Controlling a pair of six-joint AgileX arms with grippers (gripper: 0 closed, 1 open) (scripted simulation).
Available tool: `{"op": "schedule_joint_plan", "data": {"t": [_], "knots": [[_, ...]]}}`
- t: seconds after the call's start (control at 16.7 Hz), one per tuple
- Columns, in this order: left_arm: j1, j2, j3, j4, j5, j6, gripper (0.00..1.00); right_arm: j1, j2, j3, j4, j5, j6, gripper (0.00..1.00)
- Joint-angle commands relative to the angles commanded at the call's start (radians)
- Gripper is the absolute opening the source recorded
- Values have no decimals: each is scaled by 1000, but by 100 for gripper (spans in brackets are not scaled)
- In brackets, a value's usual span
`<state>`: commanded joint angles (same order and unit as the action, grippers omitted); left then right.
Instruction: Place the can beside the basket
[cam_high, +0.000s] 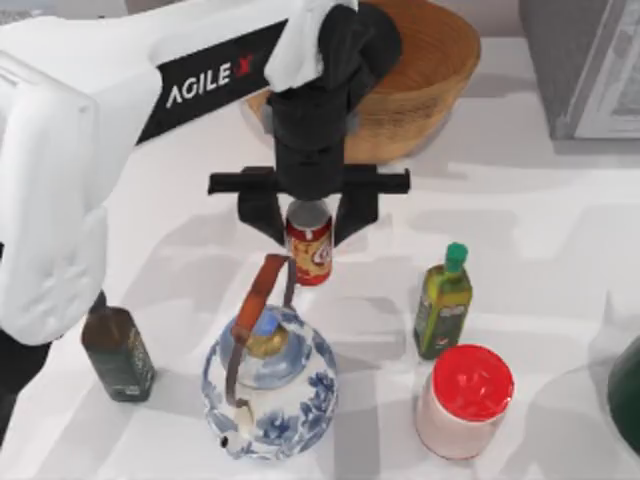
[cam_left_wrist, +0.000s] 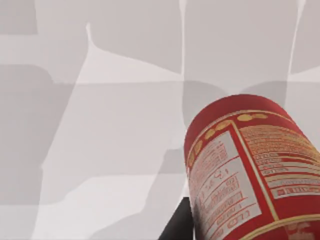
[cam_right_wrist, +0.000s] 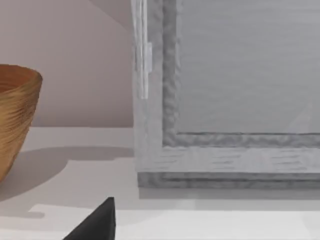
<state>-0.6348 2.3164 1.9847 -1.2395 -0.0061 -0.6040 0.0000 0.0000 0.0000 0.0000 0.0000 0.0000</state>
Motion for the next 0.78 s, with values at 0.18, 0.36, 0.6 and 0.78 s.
{"op": "schedule_joint_plan", "data": {"t": [0.18,0.36,0.6,0.78], "knots": [[0,0,0,0,0,0,30,0,0,0,0,0,0,100],[0,0,0,0,0,0,53,0,0,0,0,0,0,100],[0,0,0,0,0,0,83,0,0,0,0,0,0,100],[0,0,0,0,0,0,100,0,0,0,0,0,0,100]]}}
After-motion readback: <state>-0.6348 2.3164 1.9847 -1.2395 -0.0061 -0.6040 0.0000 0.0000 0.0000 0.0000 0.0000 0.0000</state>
